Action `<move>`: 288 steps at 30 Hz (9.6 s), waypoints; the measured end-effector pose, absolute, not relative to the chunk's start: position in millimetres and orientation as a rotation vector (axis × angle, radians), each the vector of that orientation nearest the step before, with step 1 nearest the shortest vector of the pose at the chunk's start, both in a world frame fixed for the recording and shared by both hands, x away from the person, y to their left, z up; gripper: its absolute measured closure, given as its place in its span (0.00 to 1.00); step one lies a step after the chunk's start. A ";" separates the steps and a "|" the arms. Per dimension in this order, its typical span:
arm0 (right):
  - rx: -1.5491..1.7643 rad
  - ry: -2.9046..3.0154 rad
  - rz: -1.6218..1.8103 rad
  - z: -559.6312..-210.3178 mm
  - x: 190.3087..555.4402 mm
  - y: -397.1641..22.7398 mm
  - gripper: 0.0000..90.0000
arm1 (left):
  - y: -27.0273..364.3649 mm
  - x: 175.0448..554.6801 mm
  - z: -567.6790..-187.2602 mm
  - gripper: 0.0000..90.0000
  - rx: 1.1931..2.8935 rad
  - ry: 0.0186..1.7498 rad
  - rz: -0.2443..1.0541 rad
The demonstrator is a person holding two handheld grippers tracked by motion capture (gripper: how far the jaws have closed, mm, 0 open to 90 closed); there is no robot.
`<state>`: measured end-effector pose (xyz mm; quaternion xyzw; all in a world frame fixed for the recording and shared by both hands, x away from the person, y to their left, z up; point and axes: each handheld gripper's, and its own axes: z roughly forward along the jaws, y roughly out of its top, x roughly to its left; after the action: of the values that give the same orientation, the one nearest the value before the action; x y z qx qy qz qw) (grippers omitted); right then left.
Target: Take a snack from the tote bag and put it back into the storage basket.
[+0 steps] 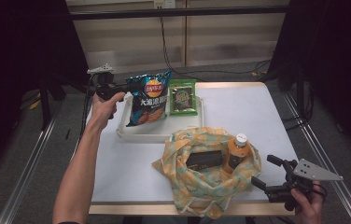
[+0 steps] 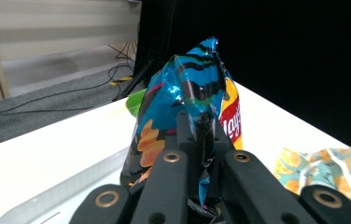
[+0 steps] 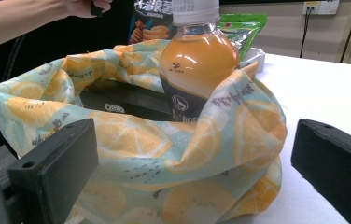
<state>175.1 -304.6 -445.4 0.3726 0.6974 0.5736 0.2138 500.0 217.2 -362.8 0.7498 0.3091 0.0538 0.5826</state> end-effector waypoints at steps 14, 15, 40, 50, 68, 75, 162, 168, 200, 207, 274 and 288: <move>1.035 1.940 1.597 -445.7 174.3 -305.2 0.00 | 224.2 519.4 -374.3 0.96 1.738 0.845 0.154; 1.035 1.940 1.597 -445.7 174.4 -305.2 0.00 | 225.0 521.7 -376.9 0.96 1.748 0.858 0.168; 1.045 1.938 1.601 -445.8 173.7 -305.7 0.00 | 235.5 539.1 -377.8 0.80 1.756 0.968 0.236; 1.042 1.937 1.601 -445.8 173.2 -305.7 0.00 | 243.0 539.0 -374.0 0.59 1.735 1.009 0.268; 1.041 1.942 1.597 -446.2 173.8 -304.9 0.00 | 259.8 519.3 -348.0 0.54 1.636 0.995 0.348; 1.042 1.945 1.599 -446.1 173.6 -304.3 0.00 | 255.2 507.4 -345.6 0.81 1.669 0.908 0.301; 1.055 1.947 1.560 -445.1 175.2 -304.1 0.01 | 205.8 453.0 -427.1 0.65 2.006 0.840 0.100; 1.054 1.949 1.559 -444.5 173.9 -304.9 0.01 | 196.5 429.5 -418.4 0.63 1.968 0.770 0.089; 1.097 1.904 1.521 -430.3 181.5 -299.6 0.37 | 125.9 328.7 -377.4 0.48 1.882 0.464 0.090; 1.084 1.962 1.490 -431.3 194.4 -301.2 0.59 | 95.6 320.2 -376.4 0.47 1.894 0.410 0.094; 1.124 2.021 1.497 -448.4 189.1 -312.5 0.71 | -69.6 318.2 -434.0 0.18 1.942 0.311 -0.048; 1.118 2.029 1.492 -448.6 188.8 -310.9 0.72 | -65.4 321.5 -433.6 0.34 1.981 0.242 -0.090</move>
<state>188.8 -310.9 -448.6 0.3982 0.7227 0.5313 0.1920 321.5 -65.4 -433.6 0.8339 0.1018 -0.0381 0.5411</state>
